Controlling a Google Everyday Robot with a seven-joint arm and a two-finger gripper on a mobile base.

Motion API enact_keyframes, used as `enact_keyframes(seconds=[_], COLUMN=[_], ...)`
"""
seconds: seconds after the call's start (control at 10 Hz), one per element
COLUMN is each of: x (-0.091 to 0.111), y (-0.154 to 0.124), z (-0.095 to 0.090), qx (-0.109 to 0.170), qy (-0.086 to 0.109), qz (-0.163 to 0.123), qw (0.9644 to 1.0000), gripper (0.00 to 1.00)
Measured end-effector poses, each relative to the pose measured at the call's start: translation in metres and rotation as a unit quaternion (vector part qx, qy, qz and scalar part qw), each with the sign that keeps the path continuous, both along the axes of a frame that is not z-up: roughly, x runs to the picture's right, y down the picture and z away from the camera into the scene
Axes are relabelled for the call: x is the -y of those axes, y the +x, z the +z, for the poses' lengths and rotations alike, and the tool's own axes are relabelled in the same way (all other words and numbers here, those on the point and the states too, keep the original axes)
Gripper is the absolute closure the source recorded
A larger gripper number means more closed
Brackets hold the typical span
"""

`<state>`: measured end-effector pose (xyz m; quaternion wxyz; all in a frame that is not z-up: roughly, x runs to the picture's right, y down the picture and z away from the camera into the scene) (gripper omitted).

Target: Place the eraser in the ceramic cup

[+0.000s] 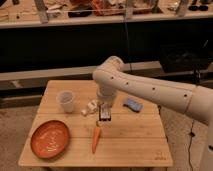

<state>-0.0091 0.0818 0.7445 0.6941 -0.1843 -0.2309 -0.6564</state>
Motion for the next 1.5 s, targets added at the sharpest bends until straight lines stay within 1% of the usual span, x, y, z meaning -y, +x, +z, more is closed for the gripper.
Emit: enact_keyframes(seconds=[0.1,0.2,0.5,0.7,0.8,1.0,1.3,1.5], x=[0.004,0.007,0.017,0.019,0.024,0.036,0.045,0.051], y=[-0.012,-0.017,-0.019,-0.026,-0.029,-0.054,-0.065,-0.083], z=[0.003,0.006,0.01,0.009,0.012,0.015,0.021,0.025], qx=[0.005,0.007,0.008,0.017,0.018,0.03,0.036,0.041], qy=[0.001,0.002,0.011,0.009,0.013,0.017,0.017,0.017], qz=[0.0,0.001,0.006,0.007,0.008,0.009,0.013,0.012], qw=[1.0,1.0,0.9999,0.9998,0.9997,0.9994,0.9991,0.9989], gripper=[0.99,0.99,0.99,0.99,0.99,0.99,0.99,0.99])
